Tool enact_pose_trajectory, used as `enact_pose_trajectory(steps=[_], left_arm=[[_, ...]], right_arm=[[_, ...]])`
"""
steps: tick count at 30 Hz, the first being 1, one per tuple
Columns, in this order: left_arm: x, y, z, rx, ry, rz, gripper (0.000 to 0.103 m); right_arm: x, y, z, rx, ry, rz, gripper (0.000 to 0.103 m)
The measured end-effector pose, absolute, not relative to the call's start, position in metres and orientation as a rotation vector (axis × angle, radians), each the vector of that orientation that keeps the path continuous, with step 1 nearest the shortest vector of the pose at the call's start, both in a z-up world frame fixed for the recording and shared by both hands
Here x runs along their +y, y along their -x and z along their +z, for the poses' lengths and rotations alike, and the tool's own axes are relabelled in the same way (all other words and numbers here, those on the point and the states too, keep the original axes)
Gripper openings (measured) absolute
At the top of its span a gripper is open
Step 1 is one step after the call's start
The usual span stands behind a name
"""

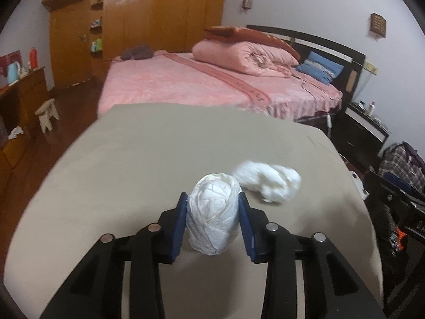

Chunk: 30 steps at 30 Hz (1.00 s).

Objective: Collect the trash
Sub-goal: 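Grasp a white tissue with the left gripper while the right gripper grasps another tissue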

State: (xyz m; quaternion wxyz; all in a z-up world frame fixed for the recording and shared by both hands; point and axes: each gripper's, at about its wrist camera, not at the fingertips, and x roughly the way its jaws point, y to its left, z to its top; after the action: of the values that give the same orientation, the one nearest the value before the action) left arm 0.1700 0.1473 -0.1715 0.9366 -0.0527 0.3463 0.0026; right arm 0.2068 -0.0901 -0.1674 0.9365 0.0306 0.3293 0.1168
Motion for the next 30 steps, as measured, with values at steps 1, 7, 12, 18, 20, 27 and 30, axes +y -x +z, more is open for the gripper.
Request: enact_pose_trajectory(steps=[1, 7, 12, 18, 20, 27, 30], left_arm=[[0.152, -0.172, -0.171, 0.706, 0.105, 0.018, 0.037], [0.178, -0.183, -0.17, 0.694, 0.075, 0.086, 0.037], [0.197, -0.186, -0.174, 0.697, 0.069, 0.12, 0.037], [0.212, -0.179, -0.18, 0.703, 0.075, 0.143, 0.037], [0.217, -0.177, -0.181, 0.702, 0.072, 0.149, 0.037], [0.23, -0.175, -0.182, 0.705, 0.078, 0.17, 0.037], [0.232, -0.176, -0.183, 0.707, 0.082, 0.173, 0.037]], right_arm=[[-0.087, -0.208, -0.168, 0.675, -0.061, 0.244, 0.098], [-0.062, -0.22, -0.171, 0.679, -0.053, 0.275, 0.098], [-0.041, -0.231, -0.176, 0.694, -0.053, 0.295, 0.098], [-0.015, -0.232, -0.185, 0.724, -0.037, 0.333, 0.098], [-0.005, -0.232, -0.19, 0.732, -0.021, 0.346, 0.098], [0.02, -0.241, -0.202, 0.77, 0.015, 0.36, 0.098], [0.029, -0.244, -0.206, 0.787, 0.027, 0.369, 0.098]])
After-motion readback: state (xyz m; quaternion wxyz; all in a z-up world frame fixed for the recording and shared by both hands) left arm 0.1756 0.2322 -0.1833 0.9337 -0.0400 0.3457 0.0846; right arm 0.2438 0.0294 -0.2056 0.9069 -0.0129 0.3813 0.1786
